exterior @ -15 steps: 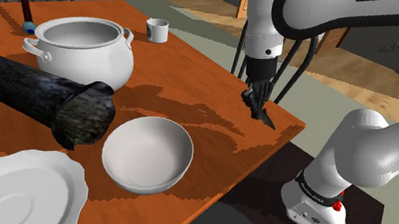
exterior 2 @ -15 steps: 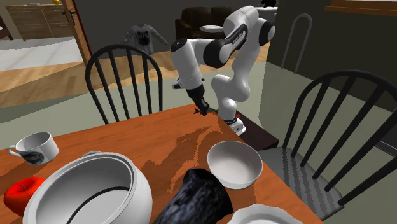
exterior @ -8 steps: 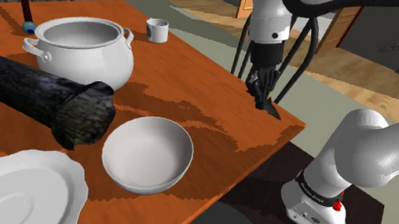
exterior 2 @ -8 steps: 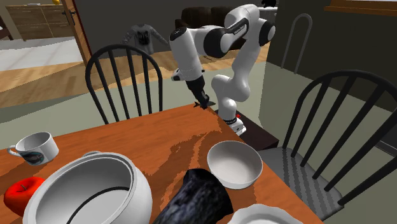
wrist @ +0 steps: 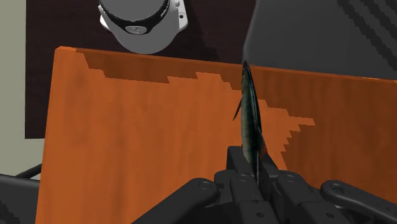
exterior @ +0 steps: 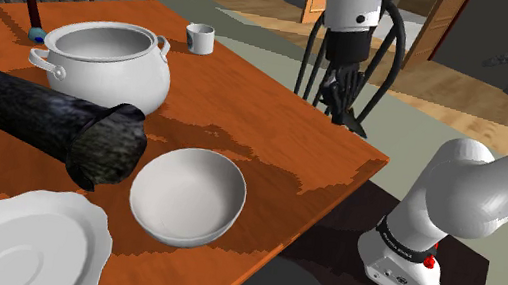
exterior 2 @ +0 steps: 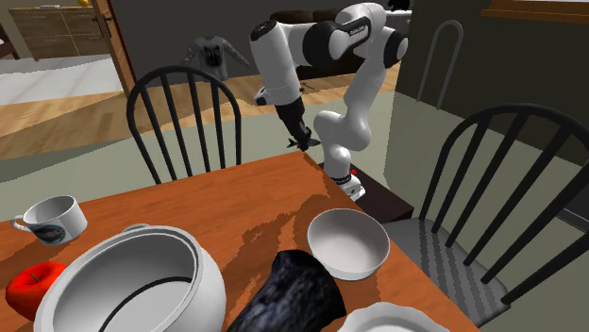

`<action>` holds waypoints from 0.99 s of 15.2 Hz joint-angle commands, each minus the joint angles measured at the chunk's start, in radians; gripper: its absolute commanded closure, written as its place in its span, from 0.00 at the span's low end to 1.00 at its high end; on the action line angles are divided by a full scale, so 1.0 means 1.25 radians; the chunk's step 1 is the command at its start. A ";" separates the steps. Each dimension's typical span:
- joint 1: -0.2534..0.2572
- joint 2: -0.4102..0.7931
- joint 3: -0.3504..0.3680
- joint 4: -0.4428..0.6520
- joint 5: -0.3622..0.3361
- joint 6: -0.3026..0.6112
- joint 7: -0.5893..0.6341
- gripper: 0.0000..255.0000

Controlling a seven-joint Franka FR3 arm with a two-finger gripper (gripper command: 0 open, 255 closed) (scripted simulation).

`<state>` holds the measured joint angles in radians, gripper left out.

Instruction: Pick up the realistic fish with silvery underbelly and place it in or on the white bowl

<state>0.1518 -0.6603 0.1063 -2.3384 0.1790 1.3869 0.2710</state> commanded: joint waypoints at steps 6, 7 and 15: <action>0.014 0.057 0.041 0.085 0.033 -0.019 0.056 1.00; 0.018 0.075 0.056 0.098 0.044 -0.011 0.073 1.00; 0.051 0.241 0.172 0.233 0.097 0.050 0.214 1.00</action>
<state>0.2103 -0.3989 0.2997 -2.0812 0.2946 1.4390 0.5105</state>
